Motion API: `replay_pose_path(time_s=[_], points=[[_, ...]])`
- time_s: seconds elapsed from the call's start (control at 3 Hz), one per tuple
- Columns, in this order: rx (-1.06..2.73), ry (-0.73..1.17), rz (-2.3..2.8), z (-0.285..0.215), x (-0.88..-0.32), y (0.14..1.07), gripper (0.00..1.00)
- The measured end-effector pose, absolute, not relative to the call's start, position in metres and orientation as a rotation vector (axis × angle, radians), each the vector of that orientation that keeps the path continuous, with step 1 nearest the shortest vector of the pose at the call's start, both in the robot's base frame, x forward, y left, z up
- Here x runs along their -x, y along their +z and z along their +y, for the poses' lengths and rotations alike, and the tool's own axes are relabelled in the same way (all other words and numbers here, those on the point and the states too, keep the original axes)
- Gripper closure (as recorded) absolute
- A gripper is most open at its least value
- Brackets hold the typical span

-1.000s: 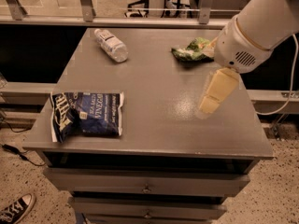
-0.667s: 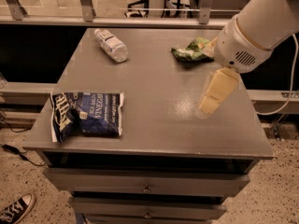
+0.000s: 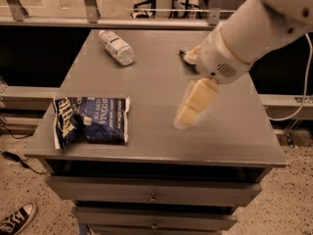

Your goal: Move blue chip bag near green jalapeno chip bag

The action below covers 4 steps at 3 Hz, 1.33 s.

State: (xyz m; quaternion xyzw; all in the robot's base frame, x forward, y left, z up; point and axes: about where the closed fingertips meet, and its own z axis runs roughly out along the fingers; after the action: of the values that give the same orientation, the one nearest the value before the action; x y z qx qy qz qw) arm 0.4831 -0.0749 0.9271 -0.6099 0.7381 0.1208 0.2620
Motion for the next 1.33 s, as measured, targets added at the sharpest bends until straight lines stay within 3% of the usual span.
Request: replay_pose_path(time_s=[0.67, 1.33], points=[[1.646, 0.511, 1.774, 0.052, -0.484, 0.92, 0.0], [1.678, 0.589, 1.743, 0.126, -0.482, 0.882, 0.0]])
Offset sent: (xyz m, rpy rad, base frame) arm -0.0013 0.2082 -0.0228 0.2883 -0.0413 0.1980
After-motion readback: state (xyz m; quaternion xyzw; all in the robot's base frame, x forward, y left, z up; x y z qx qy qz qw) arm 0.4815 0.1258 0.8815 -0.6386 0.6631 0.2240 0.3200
